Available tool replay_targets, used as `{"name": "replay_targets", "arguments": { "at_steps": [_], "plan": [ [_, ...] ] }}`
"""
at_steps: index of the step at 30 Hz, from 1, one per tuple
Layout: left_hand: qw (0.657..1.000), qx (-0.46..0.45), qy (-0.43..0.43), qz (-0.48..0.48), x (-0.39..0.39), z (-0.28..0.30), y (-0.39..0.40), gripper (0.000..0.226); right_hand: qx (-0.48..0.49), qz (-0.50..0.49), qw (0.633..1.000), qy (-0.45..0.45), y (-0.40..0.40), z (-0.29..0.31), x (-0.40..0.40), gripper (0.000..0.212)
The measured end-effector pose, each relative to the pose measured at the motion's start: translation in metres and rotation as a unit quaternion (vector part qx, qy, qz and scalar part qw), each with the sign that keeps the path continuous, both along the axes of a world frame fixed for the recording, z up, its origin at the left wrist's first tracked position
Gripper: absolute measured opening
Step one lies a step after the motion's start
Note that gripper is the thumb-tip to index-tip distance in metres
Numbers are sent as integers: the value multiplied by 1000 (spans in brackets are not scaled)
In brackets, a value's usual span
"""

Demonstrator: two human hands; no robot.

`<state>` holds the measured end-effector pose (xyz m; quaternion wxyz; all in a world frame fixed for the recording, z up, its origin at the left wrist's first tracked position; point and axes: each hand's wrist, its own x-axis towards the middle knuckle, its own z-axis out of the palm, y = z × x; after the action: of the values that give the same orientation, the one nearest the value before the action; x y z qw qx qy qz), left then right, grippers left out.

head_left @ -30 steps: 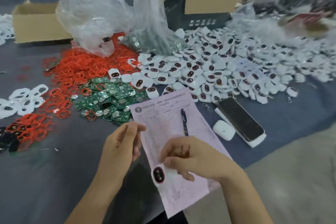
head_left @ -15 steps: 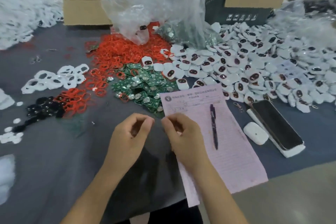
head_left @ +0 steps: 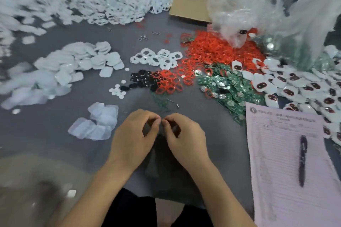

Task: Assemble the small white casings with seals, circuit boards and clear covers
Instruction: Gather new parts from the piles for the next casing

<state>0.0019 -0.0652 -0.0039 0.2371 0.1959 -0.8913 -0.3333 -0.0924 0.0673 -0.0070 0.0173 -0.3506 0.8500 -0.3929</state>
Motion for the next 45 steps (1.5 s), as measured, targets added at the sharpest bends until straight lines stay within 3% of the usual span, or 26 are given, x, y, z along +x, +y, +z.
{"name": "replay_targets", "arguments": {
  "at_steps": [10, 16, 20, 24, 28, 32, 35, 41, 45],
  "plan": [
    [992, -44, 23, 118, 50, 0, -37, 5, -1, 98, 993, 60, -61, -4, 17, 7],
    [964, -53, 8, 261, 84, -7, -64, 34, 2, 111, 991, 68, -98, -8, 18, 12],
    [972, 5, -11, 234, 92, -12, -79, 42, 58, 105, 990, 79, -118, -8, 18, 34],
    [977, 21, 6, 211, 86, -14, -86, 36, 53, 117, 989, 73, -117, -8, 17, 28],
    [981, 29, 29, 191, 74, -11, -91, 29, 43, 124, 991, 14, -111, -7, 13, 33],
    [988, 8, 35, 151, 59, -4, -104, 24, 31, 119, 992, 11, -111, -8, 13, 36],
    [990, -6, 38, 134, 38, 9, -120, 24, -18, 138, 989, -49, -107, -11, 10, 39],
    [986, -34, -109, 122, -34, 26, -178, 28, -84, 154, 982, -64, -110, -9, 6, 23],
    [977, -80, -160, 117, -65, 20, -201, 33, -71, 161, 983, -61, -112, -3, 8, 17]
  ]
}}
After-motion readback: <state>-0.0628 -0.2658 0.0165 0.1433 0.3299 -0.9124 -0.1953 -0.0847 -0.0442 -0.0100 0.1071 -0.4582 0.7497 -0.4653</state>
